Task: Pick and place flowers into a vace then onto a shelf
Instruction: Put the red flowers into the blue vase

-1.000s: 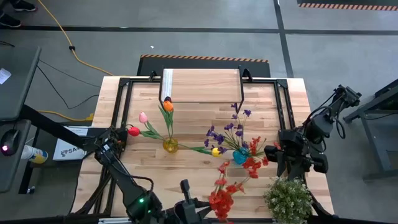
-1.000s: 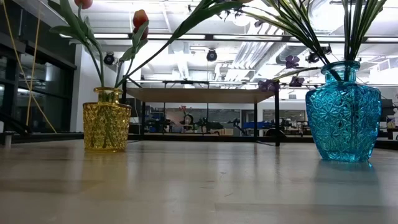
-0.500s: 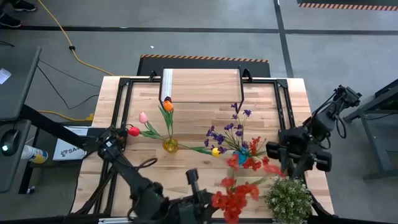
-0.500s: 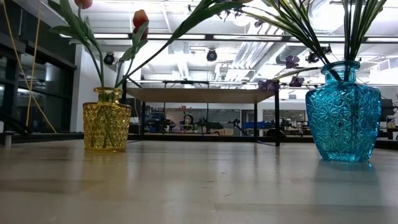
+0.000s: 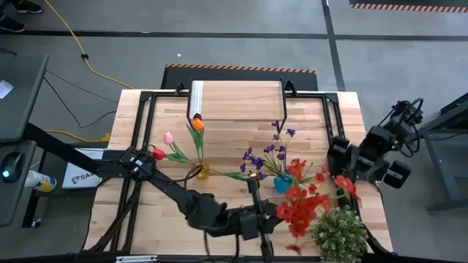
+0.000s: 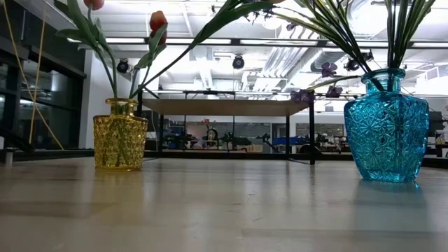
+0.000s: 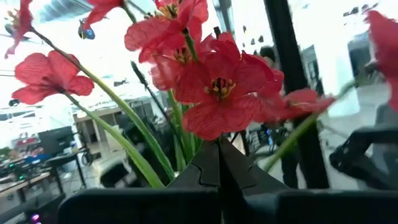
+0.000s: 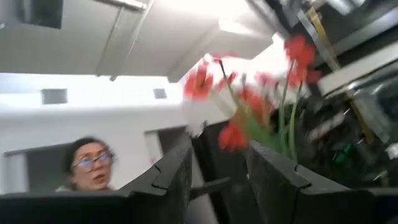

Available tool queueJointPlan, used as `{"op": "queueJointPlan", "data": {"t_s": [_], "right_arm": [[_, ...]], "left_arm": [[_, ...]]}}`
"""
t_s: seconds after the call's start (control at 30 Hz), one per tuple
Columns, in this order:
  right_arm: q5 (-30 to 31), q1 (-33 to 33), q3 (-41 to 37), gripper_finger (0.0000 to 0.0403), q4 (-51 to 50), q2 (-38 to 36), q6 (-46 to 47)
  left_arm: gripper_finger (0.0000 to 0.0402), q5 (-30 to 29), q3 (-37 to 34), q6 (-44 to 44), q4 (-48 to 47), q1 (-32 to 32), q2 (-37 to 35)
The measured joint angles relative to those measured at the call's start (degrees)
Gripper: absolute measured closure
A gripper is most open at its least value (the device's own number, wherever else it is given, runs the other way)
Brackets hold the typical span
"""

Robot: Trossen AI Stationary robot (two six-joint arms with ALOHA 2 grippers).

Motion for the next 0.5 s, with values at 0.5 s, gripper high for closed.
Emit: {"op": "queueJointPlan", "data": {"t_s": [0.5], "right_arm": [[22.61, 0.0, 0.02, 0.0261, -22.24, -14.8, -17.54]], "left_arm": [[0.0379, -3.54, -3.37, -1.86, 8.66, 4.23, 2.81]]}}
